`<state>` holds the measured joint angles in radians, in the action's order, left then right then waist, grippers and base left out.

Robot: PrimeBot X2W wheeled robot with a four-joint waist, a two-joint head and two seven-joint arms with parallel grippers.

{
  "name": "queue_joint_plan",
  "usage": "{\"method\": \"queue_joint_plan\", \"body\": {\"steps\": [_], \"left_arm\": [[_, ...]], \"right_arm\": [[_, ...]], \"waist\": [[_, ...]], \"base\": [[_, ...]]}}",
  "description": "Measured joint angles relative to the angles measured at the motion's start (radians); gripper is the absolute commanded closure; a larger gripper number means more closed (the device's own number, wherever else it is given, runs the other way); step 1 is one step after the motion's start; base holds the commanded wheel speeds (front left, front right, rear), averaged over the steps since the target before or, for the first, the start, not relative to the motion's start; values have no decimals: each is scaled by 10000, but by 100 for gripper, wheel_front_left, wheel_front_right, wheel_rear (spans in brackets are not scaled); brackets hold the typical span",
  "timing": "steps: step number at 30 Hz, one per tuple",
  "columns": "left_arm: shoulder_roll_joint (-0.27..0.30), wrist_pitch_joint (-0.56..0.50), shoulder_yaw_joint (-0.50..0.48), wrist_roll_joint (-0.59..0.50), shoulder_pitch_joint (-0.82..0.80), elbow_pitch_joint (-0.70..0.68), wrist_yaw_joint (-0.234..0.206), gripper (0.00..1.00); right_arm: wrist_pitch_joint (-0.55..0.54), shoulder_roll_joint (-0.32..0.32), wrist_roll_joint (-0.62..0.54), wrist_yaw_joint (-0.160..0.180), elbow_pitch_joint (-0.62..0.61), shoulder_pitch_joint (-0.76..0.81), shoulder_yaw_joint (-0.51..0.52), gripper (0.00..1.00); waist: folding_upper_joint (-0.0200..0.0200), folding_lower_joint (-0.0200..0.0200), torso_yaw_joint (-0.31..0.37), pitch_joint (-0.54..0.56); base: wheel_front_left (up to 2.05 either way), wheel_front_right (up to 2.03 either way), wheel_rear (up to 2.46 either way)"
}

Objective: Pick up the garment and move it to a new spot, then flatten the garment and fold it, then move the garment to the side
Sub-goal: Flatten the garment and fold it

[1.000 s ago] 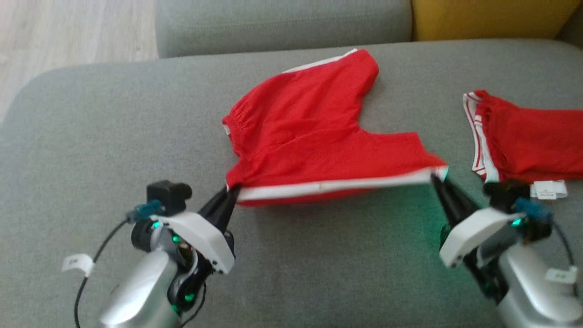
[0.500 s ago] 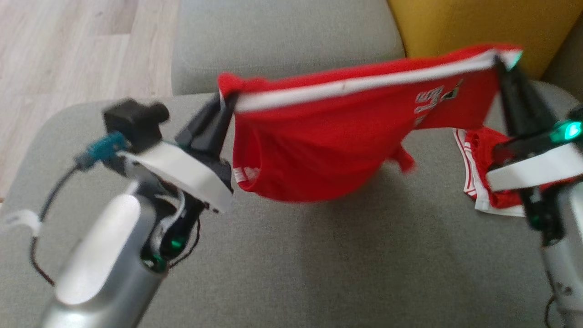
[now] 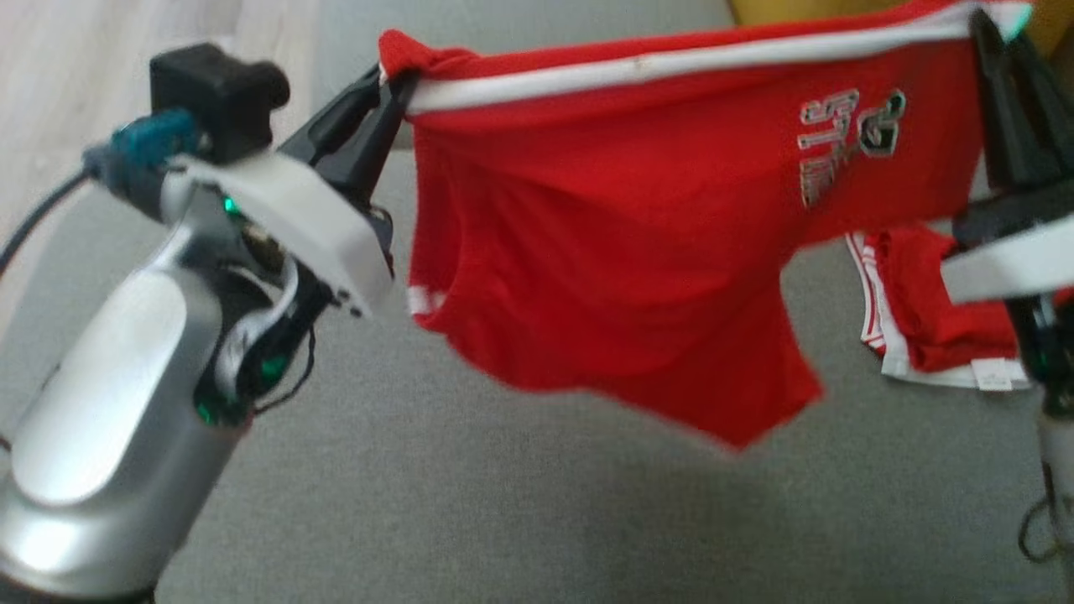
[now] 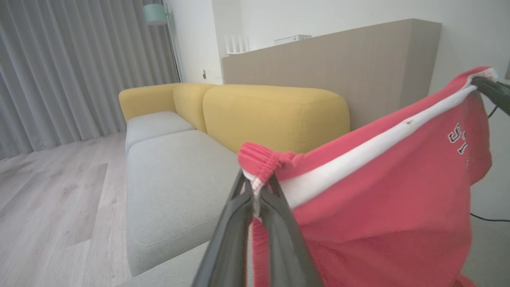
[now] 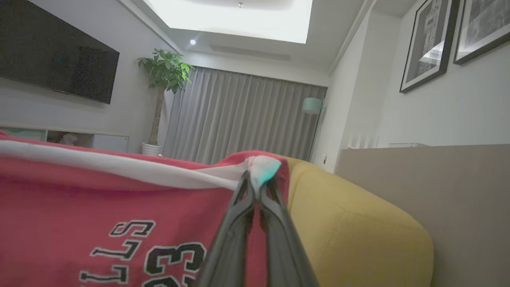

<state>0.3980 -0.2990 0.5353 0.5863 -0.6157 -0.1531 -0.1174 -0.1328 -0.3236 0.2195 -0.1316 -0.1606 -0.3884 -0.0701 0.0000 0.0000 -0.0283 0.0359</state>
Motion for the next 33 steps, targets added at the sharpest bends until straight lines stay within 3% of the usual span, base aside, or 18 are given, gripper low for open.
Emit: {"method": "queue_joint_plan", "body": {"steps": [4, 9, 13, 17, 22, 23, 26, 33], "left_arm": [[-94, -81, -50, 134, -963, 1218, 238, 100], [-631, 393, -360, -4, -3433, 3266, 640, 100], [-1243, 2052, -1020, -510, -5819, 5020, 453, 100], [-1674, 3614, -1340, -823, -7292, 6550, 370, 100], [-2082, 4681, -1212, -1009, -7455, 8688, 696, 100], [-2082, 4681, -1212, -1009, -7455, 8688, 696, 100], [-2359, 5143, -846, -1172, -7404, 9900, 1156, 100], [-2483, 5478, 211, -1889, -6342, 11097, 1987, 100]], "right_arm": [[-403, -259, 253, 0, 510, -1406, -688, 100], [-165, -619, 548, 0, 2207, -4619, -1856, 100], [894, -571, 19, 0, 4061, -7632, -2443, 100], [1923, 270, -247, 0, 5860, -9392, -2474, 100], [2675, 988, -351, 0, 8201, -9499, -2550, 100], [2675, 988, -351, 0, 8201, -9499, -2550, 100], [2972, 1185, -330, 0, 9651, -9364, -2932, 100], [3354, 1185, 391, 0, 11171, -8372, -4228, 100]], "waist": [[0, 0, 52, -616], [0, 1, 124, -1876], [-1, 4, 158, -3063], [-1, 4, 177, -4175], [-2, 7, 183, -5293], [-2, 7, 183, -5293], [-1, 4, 98, -5826], [-1, 0, -261, -5751]], "base": [[0, 0, 0], [0, 0, 0], [0, 0, 0], [0, 0, 0], [0, 0, 0], [0, 0, 0], [0, 0, 0], [0, 0, 0]]}}
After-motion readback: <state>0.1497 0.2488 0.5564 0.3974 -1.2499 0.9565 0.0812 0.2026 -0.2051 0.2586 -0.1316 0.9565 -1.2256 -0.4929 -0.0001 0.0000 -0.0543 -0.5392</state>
